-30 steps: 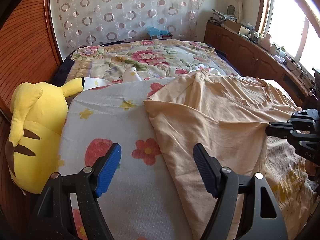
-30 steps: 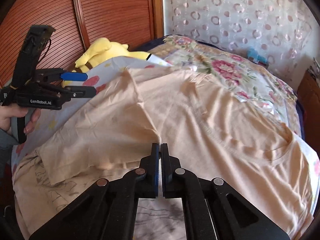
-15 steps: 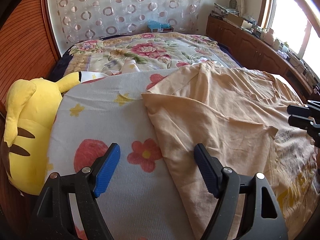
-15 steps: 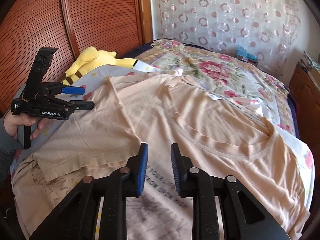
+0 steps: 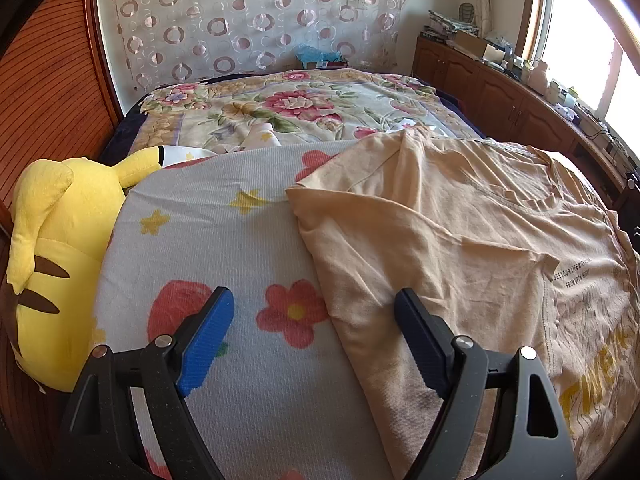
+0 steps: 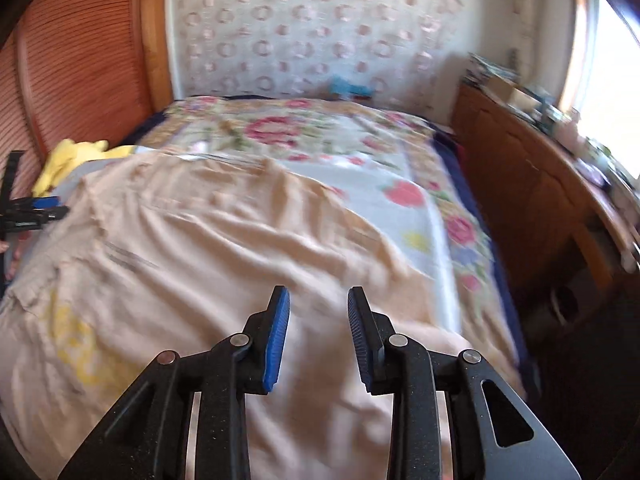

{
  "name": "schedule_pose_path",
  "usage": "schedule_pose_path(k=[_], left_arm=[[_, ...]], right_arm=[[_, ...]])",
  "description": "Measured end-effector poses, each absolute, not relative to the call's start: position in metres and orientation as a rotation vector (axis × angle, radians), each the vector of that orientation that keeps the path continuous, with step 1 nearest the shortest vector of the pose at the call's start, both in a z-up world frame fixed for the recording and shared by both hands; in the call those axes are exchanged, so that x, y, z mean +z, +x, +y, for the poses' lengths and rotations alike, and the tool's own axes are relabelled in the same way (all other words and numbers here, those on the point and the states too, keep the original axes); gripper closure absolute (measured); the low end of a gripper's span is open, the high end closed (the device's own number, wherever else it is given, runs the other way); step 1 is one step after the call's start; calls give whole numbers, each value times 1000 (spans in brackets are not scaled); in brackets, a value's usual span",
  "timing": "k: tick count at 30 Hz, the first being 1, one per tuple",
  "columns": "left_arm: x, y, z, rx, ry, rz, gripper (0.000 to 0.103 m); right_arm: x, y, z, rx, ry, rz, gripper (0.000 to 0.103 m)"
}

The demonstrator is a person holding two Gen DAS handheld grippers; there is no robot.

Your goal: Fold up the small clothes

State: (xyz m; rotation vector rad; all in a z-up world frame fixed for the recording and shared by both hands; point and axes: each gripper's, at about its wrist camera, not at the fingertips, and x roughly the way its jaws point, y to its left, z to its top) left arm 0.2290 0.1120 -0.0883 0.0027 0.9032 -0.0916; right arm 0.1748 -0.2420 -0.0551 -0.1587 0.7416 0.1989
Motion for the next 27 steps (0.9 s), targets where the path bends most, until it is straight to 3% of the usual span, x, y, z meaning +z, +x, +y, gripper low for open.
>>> schedule_pose_path(k=[6,21,24,25,27], left_arm=[[-88,229,112,-92,3,903,20],[-81,220,113,-48,20,880,20],[-67,211,110,-68,4,832,20],[-62,208,107,-78,0,819,20],[-52,204,100,-105,-5,795,20]], right_arm=[[-76,153,-299,77,-84,811,72],[-80,150,-308,50,9,856,69],[-82,149,-308,62,-27,846,81],[-81,148,-304,56,-70,838,94],[-82,147,-299,88,-107,845,98]])
